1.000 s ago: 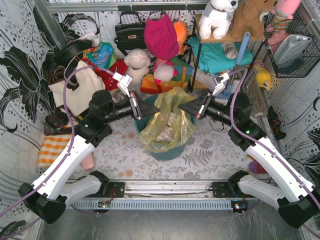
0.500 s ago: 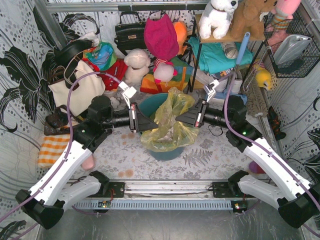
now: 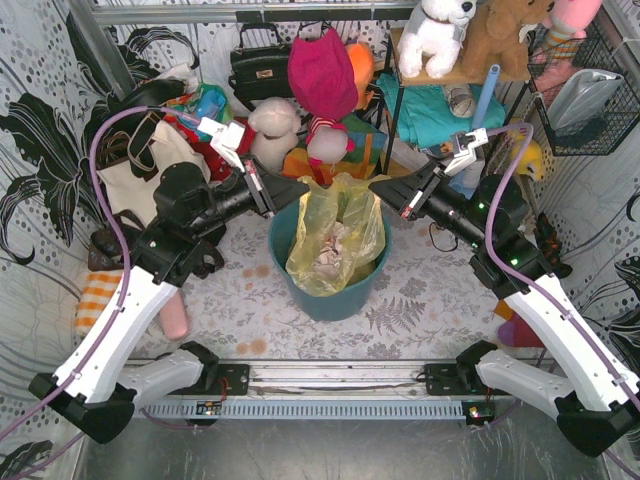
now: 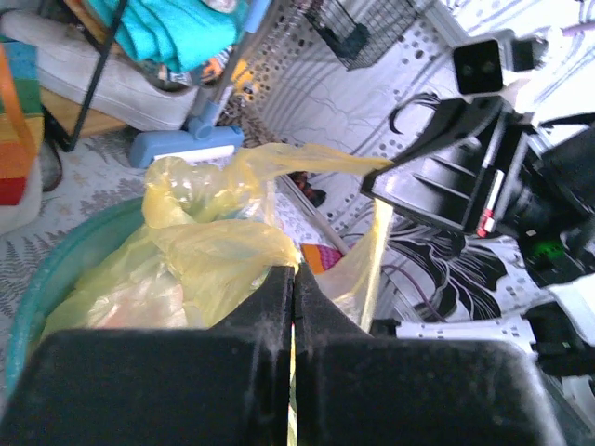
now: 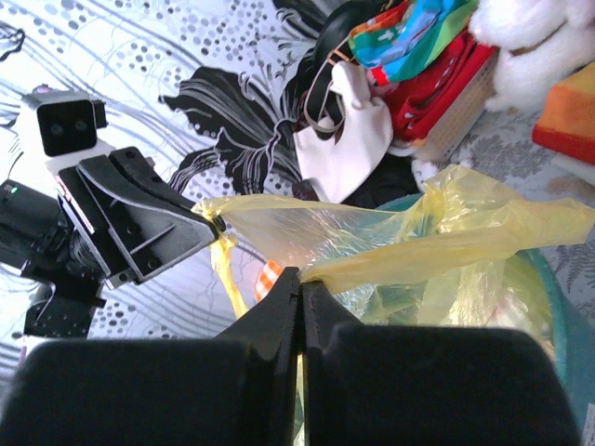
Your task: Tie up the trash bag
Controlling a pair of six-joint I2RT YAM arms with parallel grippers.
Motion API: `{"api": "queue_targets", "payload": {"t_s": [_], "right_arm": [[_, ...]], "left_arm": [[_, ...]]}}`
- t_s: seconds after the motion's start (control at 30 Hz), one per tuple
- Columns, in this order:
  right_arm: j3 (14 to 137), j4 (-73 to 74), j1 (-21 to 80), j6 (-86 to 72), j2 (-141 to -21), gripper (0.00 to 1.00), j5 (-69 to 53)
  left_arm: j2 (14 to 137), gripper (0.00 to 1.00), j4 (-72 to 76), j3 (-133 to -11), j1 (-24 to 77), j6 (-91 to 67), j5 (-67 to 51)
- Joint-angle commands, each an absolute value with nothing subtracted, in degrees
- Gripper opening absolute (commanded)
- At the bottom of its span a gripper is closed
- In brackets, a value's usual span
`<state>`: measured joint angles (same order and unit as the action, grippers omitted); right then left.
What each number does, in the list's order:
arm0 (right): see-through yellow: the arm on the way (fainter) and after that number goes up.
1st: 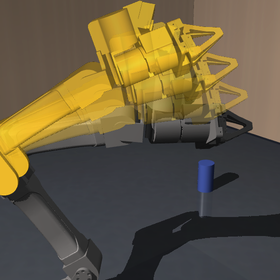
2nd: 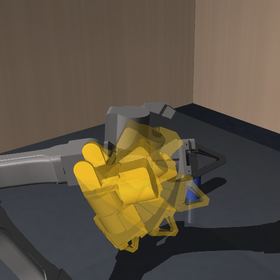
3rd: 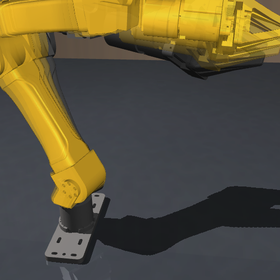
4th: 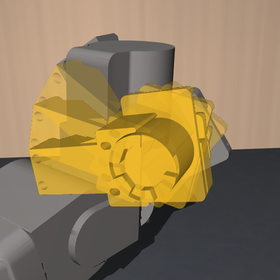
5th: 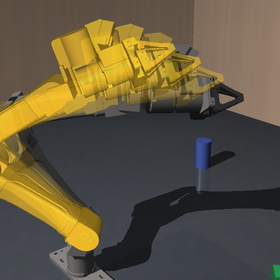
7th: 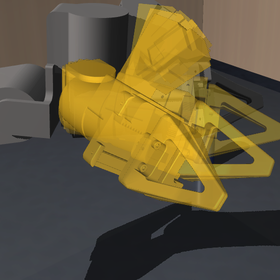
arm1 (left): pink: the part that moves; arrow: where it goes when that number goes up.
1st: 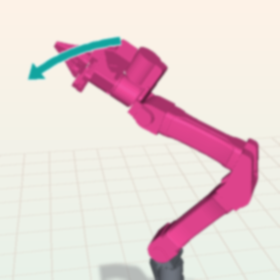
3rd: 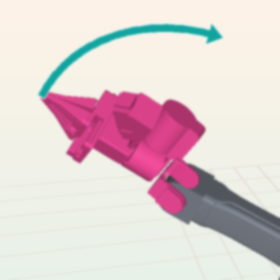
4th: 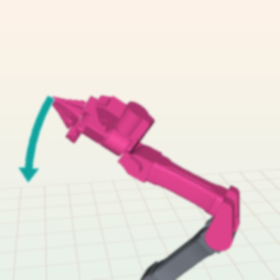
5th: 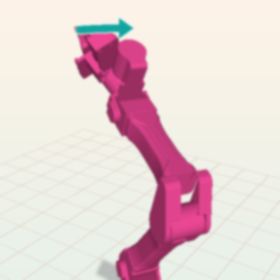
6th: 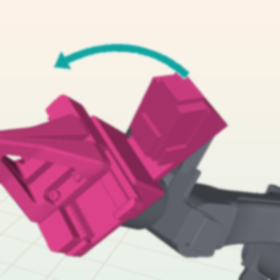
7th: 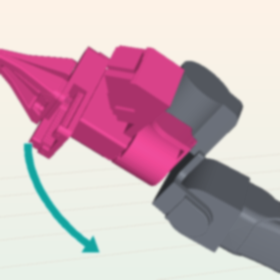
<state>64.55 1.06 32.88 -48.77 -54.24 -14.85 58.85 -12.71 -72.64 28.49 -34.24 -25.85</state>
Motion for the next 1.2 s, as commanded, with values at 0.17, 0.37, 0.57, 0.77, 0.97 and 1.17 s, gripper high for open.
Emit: {"api": "queue_targets", "payload": {"t_s": [0.17,0.37,0.57,0.77,0.97,1.17], "right_arm": [[60.9,2.1,33.2,-49.4,-57.0,0.00,-4.5],[64.9,2.7,32.6,-45.5,-62.0,0.00,-1.1],[71.0,-0.3,30.8,-43.4,-67.4,0.00,-3.2],[74.8,-7.3,30.8,-42.3,-66.7,0.00,-12.1],[70.8,-14.9,30.9,-44.3,-61.5,0.00,-24.1],[63.0,-16.8,30.9,-44.8,-54.7,0.06,-28.4]], "left_arm": [[64.0,0.00,-12.1,-70.0,27.6,-35.1,-11.0],[69.7,0.00,-10.3,-72.1,24.2,-34.4,-10.1],[72.8,0.00,-8.1,-78.7,23.7,-33.6,-13.1],[67.9,0.00,-1.1,-79.1,23.7,-34.3,-23.7],[58.0,0.01,3.5,-71.6,23.8,-36.8,-32.7],[51.3,0.15,9.1,-63.5,23.8,-40.0,-40.3]]}}
